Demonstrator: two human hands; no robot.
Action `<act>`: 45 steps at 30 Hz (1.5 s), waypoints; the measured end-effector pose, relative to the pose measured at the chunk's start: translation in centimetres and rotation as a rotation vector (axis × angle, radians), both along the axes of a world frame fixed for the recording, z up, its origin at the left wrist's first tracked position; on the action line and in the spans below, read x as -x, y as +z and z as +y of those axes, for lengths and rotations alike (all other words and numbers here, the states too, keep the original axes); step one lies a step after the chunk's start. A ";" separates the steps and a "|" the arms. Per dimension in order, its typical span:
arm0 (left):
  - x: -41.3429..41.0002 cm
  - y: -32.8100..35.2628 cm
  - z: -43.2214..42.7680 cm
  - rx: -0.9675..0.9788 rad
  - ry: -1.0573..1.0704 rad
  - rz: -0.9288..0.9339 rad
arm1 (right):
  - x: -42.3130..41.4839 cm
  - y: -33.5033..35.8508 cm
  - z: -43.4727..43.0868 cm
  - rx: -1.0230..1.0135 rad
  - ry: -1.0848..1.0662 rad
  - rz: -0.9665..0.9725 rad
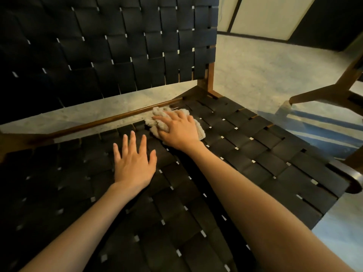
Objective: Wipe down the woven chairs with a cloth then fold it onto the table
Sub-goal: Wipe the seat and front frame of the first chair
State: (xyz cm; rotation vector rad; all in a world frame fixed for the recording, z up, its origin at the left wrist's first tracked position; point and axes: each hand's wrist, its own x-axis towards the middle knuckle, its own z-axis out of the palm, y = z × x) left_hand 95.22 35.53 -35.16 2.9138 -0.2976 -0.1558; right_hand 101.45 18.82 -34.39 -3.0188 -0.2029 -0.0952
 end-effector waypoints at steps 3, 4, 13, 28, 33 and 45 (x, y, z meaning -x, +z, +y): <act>-0.1 -0.1 0.0 0.006 -0.010 0.002 | -0.6 1.0 -4.6 0.126 -0.182 -0.037; -0.1 -0.2 -0.1 0.009 -0.011 -0.006 | -0.8 1.5 -6.6 0.162 -0.259 -0.037; -0.1 -0.1 -0.4 0.004 -0.009 -0.020 | 2.0 1.5 -4.7 0.053 -0.211 0.034; 3.1 0.9 -3.1 0.054 -0.048 0.175 | 5.9 6.6 -14.5 0.249 -0.527 0.048; 3.8 1.6 -3.3 0.056 -0.072 0.183 | 9.3 4.6 -7.0 0.155 -0.288 0.086; 6.7 3.9 -3.3 0.029 -0.074 0.255 | 14.1 7.7 -12.5 0.277 -0.443 0.050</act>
